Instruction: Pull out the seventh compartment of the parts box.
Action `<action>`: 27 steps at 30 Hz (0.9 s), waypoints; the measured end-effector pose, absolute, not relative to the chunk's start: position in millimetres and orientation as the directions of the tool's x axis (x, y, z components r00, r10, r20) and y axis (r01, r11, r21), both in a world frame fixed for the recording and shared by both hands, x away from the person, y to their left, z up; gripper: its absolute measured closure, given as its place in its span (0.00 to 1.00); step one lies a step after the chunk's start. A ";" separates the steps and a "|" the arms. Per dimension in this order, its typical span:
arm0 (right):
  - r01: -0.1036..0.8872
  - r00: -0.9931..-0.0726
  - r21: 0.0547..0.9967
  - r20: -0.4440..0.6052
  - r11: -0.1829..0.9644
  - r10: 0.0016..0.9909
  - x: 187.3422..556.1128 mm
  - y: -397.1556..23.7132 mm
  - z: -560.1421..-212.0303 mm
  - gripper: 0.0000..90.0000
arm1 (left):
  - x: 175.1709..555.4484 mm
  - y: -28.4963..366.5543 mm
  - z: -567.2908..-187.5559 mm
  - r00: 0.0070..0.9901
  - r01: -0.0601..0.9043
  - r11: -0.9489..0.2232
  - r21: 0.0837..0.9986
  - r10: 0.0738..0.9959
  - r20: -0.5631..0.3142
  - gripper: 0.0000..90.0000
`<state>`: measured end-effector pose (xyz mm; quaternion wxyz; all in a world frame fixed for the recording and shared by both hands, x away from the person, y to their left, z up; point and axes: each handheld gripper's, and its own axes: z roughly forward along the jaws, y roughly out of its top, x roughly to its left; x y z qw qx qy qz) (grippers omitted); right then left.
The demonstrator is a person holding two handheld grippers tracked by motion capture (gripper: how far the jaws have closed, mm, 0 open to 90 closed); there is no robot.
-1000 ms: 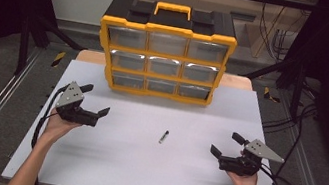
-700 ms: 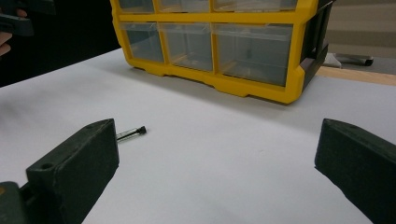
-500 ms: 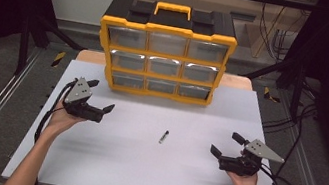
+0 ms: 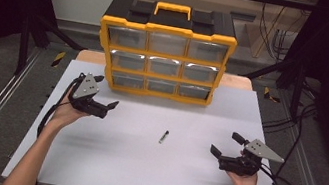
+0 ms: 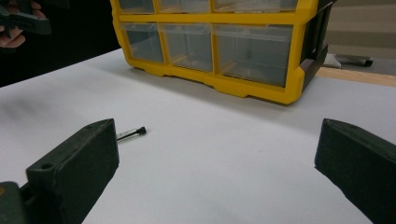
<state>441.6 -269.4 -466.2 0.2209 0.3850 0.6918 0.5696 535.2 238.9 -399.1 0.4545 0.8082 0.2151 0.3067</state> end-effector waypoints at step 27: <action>0.275 -0.611 0.960 0.128 0.057 0.782 441.7 -269.2 -465.7 0.00 | 560.8 222.2 -392.2 0.708 -0.012 -0.615 0.789 0.551 0.441 0.02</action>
